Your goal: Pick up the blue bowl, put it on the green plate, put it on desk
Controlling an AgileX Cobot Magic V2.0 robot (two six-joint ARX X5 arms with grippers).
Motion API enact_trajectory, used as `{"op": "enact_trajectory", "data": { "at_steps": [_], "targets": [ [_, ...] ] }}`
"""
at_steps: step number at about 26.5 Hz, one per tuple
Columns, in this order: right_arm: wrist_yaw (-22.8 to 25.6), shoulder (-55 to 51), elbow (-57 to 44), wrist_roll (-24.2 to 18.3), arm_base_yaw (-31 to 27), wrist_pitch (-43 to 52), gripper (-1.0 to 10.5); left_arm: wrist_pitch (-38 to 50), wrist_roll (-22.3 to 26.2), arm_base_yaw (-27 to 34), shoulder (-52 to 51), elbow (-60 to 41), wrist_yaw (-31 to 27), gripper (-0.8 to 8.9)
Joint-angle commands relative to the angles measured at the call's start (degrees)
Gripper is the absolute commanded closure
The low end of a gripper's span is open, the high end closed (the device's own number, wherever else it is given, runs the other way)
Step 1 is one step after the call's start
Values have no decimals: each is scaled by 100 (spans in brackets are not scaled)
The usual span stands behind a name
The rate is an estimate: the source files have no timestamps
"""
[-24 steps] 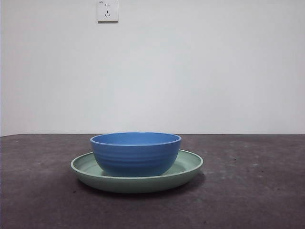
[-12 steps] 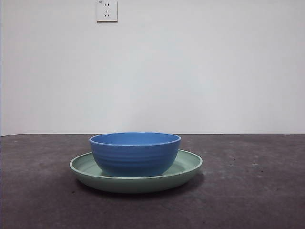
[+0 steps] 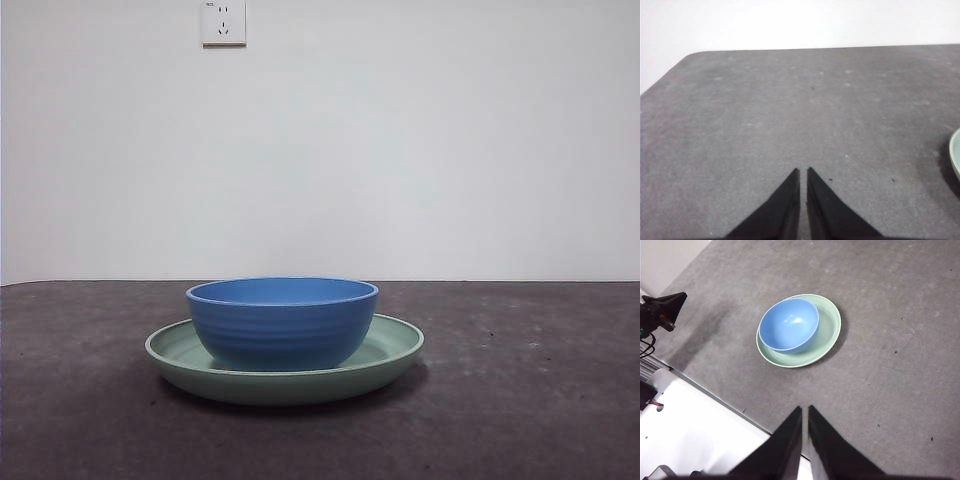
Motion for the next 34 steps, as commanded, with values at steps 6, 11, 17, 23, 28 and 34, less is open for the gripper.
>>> {"op": "enact_trajectory", "data": {
  "at_steps": [6,11,17,23,28,34],
  "targets": [
    [4,28,96,61,35,-275,931,-59,-188,-11,-7,-120,-74,789],
    [2,26,96,61,35,-278,931,-37,-212,-9,-96,-118,-74,789],
    [4,26,96,61,35,-275,931,-31,-212,-9,-92,-118,-74,789],
    [2,26,96,61,35,-275,931,-31,-212,-9,-92,-118,-74,789],
    [4,26,96,61,35,-275,931,-31,-212,-9,-92,-118,-74,789],
    [146,15,48,-592,-302,-140,931,-31,-212,-9,-92,-118,-74,789]
  ]
}}
